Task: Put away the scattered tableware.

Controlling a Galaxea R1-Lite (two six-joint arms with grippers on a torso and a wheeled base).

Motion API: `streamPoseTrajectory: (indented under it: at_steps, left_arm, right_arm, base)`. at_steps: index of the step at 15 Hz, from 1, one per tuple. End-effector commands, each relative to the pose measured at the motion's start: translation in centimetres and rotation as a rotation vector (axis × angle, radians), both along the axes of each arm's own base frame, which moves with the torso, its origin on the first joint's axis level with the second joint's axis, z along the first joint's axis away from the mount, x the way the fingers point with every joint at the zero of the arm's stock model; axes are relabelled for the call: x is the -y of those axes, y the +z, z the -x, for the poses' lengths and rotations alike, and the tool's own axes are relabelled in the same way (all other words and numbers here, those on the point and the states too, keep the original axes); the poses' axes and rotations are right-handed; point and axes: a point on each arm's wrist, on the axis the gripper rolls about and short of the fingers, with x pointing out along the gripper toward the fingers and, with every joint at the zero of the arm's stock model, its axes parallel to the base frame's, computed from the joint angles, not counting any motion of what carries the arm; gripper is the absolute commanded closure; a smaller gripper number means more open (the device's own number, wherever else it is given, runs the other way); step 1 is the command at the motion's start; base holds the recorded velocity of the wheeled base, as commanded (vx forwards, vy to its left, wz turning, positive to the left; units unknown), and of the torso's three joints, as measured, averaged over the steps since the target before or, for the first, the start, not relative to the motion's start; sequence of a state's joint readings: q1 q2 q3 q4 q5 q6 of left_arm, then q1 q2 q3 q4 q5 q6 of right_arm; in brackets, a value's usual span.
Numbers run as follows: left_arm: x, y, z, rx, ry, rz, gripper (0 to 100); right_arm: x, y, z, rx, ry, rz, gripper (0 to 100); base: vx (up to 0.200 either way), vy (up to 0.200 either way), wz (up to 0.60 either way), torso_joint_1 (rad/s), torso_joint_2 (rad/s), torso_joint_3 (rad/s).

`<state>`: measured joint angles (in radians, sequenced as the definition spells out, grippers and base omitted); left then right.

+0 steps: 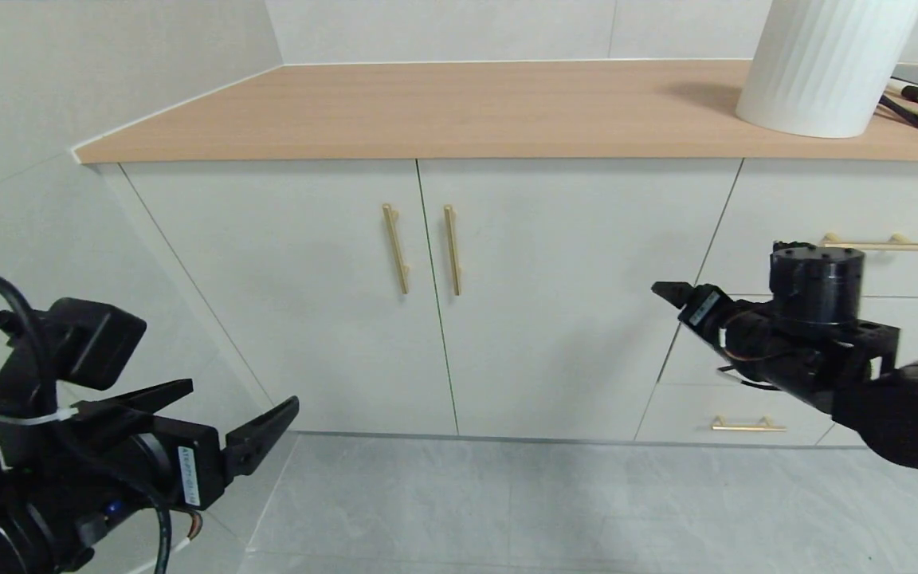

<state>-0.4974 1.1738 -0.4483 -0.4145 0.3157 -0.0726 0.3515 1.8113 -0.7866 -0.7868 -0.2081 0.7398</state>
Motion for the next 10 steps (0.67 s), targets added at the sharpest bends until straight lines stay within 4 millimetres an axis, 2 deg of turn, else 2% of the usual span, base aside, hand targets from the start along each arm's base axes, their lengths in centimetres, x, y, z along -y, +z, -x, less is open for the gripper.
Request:
streamPoseTrajectory:
  at_steps: [1,2,3,5,7,10]
  left_arm:
    - [-1.3,0.7,1.6,0.06,0.025,0.022,0]
    - [-2.4,0.4,2.8,0.088,0.048,-0.001,0]
    - [-3.3,-0.1,3.9,0.104,0.078,-0.012,0]
    - [-4.4,-1.2,6.0,0.131,0.098,-0.008,0]
    - [-5.8,-2.3,9.2,0.195,0.125,0.014,0]
    - [-7.6,-4.3,13.8,0.237,0.194,-0.037,0]
  right_arm:
    - [2.5,2.6,7.5,0.122,0.038,0.134,0]
    - [4.1,2.2,11.8,0.169,0.052,0.222,0]
    - [5.1,1.7,14.5,0.189,0.059,0.264,0]
    - [6.9,1.5,18.6,0.269,0.037,0.312,0]
    - [9.0,2.1,24.3,0.461,0.01,0.358,0]
    - [11.0,0.1,29.9,0.518,-0.037,0.548,0]
  base:
    - [0.0,0.0,0.0,0.0,0.0,0.0]
    - [0.0,0.0,0.0,0.0,0.0,0.0]
    - [0.0,0.0,0.0,0.0,0.0,0.0]
    - [0.0,0.0,0.0,0.0,0.0,0.0]
    - [0.0,0.0,0.0,0.0,0.0,0.0]
    - [0.0,0.0,0.0,0.0,0.0,0.0]
